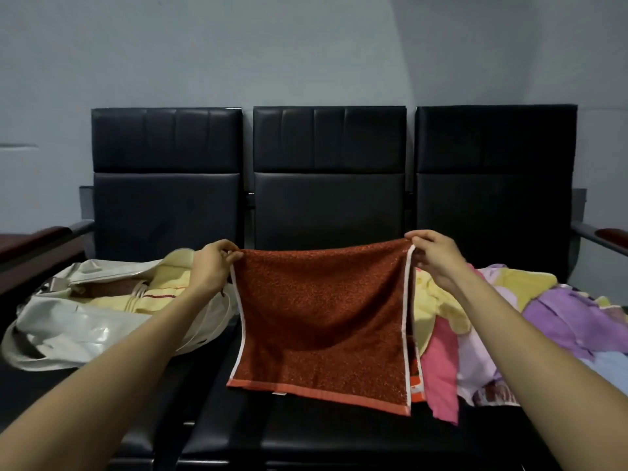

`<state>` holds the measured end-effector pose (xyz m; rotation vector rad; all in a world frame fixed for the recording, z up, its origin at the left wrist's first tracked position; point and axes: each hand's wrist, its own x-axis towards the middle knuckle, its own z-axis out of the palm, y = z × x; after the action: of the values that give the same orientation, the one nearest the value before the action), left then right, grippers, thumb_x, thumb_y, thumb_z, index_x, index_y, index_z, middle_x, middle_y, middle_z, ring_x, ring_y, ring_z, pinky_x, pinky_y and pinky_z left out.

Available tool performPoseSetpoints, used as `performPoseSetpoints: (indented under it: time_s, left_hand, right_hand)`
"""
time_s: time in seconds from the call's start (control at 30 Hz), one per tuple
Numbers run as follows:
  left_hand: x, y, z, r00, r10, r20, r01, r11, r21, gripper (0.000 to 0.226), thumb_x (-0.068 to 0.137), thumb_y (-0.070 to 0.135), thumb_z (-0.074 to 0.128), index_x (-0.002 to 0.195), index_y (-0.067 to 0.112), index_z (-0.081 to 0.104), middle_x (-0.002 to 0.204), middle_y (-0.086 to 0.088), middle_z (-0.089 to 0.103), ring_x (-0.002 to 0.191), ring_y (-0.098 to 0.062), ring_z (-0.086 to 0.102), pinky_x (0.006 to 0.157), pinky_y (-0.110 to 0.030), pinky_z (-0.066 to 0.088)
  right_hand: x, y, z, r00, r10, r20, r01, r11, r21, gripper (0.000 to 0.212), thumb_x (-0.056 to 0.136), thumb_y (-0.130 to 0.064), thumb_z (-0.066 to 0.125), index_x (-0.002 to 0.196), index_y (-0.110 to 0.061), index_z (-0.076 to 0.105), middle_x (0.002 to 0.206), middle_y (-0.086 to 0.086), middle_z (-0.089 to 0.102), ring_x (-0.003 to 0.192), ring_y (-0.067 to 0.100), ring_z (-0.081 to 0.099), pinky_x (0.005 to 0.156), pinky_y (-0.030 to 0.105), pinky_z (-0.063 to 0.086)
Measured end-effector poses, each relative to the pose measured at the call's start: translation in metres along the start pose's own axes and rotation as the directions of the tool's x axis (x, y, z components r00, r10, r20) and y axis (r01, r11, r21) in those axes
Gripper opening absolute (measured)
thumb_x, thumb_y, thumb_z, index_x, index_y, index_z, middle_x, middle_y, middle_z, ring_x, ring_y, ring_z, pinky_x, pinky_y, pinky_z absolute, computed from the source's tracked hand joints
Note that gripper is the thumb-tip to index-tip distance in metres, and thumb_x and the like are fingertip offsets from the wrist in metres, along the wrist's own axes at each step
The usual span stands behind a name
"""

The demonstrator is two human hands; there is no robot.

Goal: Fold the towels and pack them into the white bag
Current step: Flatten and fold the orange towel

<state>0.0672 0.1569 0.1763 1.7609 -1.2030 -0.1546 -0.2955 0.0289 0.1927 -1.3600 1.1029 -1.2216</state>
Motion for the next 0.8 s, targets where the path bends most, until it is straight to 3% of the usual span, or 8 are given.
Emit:
performPoseSetpoints:
  time_s: [0.13, 0.2, 0.3, 0.37, 0.47, 0.6, 0.7, 0.8]
  left_hand:
    - [-0.001, 0.025, -0.023, 1.000, 0.007, -0.003, -0.007, 0.996, -0.092, 0.005, 0.088, 0.015, 0.068, 0.085, 0.014, 0.064, 0.081, -0.006, 0.066, 0.080, -0.026, 0.065, 0.081, -0.041, 0.054]
    - [-0.005, 0.039, -0.034, 1.000, -0.018, 0.008, 0.019, 0.970, -0.241, 0.010, 0.087, 0.010, 0.069, 0.082, 0.018, 0.063, 0.086, -0.009, 0.068, 0.082, -0.028, 0.066, 0.084, -0.044, 0.055]
    - [-0.018, 0.061, -0.054, 0.999, -0.029, 0.029, 0.039, 0.893, -0.448, 0.018, 0.086, 0.001, 0.067, 0.092, 0.017, 0.064, 0.094, -0.011, 0.066, 0.082, -0.019, 0.064, 0.082, -0.033, 0.053]
    - [-0.025, 0.072, -0.070, 0.999, -0.018, 0.038, 0.036, 0.840, -0.541, 0.022, 0.086, -0.004, 0.063, 0.104, 0.009, 0.065, 0.094, -0.010, 0.066, 0.082, -0.014, 0.064, 0.080, -0.024, 0.054]
    - [-0.036, 0.084, -0.094, 0.999, 0.021, -0.026, -0.032, 0.813, -0.581, 0.028, 0.088, -0.005, 0.060, 0.114, 0.003, 0.064, 0.094, -0.006, 0.067, 0.087, -0.014, 0.064, 0.078, -0.018, 0.054]
    - [-0.048, 0.100, -0.117, 0.986, 0.115, -0.117, -0.162, 0.788, -0.595, 0.027, 0.088, 0.000, 0.061, 0.113, 0.009, 0.065, 0.104, 0.000, 0.067, 0.103, -0.013, 0.062, 0.089, -0.024, 0.051]
    - [-0.056, 0.112, -0.124, 0.970, 0.157, -0.185, -0.239, 0.747, -0.620, 0.026, 0.086, -0.001, 0.063, 0.106, 0.015, 0.068, 0.103, 0.002, 0.067, 0.103, -0.011, 0.062, 0.091, -0.026, 0.049]
    - [-0.064, 0.119, -0.125, 0.943, 0.193, -0.271, -0.328, 0.676, -0.660, 0.025, 0.086, -0.003, 0.062, 0.100, 0.017, 0.068, 0.097, 0.003, 0.067, 0.094, -0.006, 0.064, 0.083, -0.021, 0.053]
  right_hand:
    - [-0.012, -0.035, -0.007, 0.996, 0.047, 0.080, -0.057, 0.991, 0.118, 0.012, 0.094, -0.004, 0.055, 0.098, -0.008, 0.065, 0.088, 0.008, 0.066, 0.076, 0.015, 0.065, 0.067, 0.024, 0.050]
    - [-0.023, -0.051, -0.010, 0.986, 0.019, 0.164, -0.037, 0.993, 0.110, 0.024, 0.082, 0.006, 0.067, 0.104, -0.005, 0.064, 0.096, 0.014, 0.067, 0.082, 0.017, 0.068, 0.068, 0.022, 0.054]
    - [-0.035, -0.070, -0.016, 0.985, -0.072, 0.159, 0.109, 0.966, -0.234, 0.047, 0.073, 0.015, 0.070, 0.115, -0.005, 0.065, 0.106, 0.015, 0.065, 0.096, 0.023, 0.065, 0.078, 0.026, 0.054]
    - [-0.044, -0.083, -0.020, 0.973, -0.182, 0.141, 0.226, 0.873, -0.432, 0.046, 0.075, 0.011, 0.071, 0.116, -0.009, 0.067, 0.109, 0.011, 0.066, 0.101, 0.022, 0.062, 0.088, 0.030, 0.050]
    - [-0.055, -0.108, -0.029, 0.931, -0.349, 0.109, 0.351, 0.770, -0.532, 0.039, 0.077, 0.003, 0.073, 0.113, -0.013, 0.070, 0.109, 0.007, 0.069, 0.102, 0.020, 0.063, 0.095, 0.034, 0.049]
    - [-0.072, -0.138, -0.036, 0.855, -0.509, 0.094, 0.470, 0.686, -0.555, 0.016, 0.088, -0.011, 0.067, 0.103, -0.014, 0.072, 0.100, 0.006, 0.067, 0.096, 0.019, 0.061, 0.085, 0.029, 0.044]
    - [-0.079, -0.143, -0.039, 0.794, -0.600, 0.099, 0.540, 0.621, -0.568, 0.016, 0.094, -0.018, 0.059, 0.105, -0.014, 0.070, 0.102, 0.008, 0.061, 0.093, 0.017, 0.057, 0.081, 0.027, 0.039]
    - [-0.085, -0.141, -0.044, 0.809, -0.584, 0.073, 0.571, 0.749, -0.336, 0.014, 0.097, -0.019, 0.055, 0.096, -0.024, 0.067, 0.101, 0.003, 0.063, 0.093, 0.014, 0.061, 0.084, 0.028, 0.046]
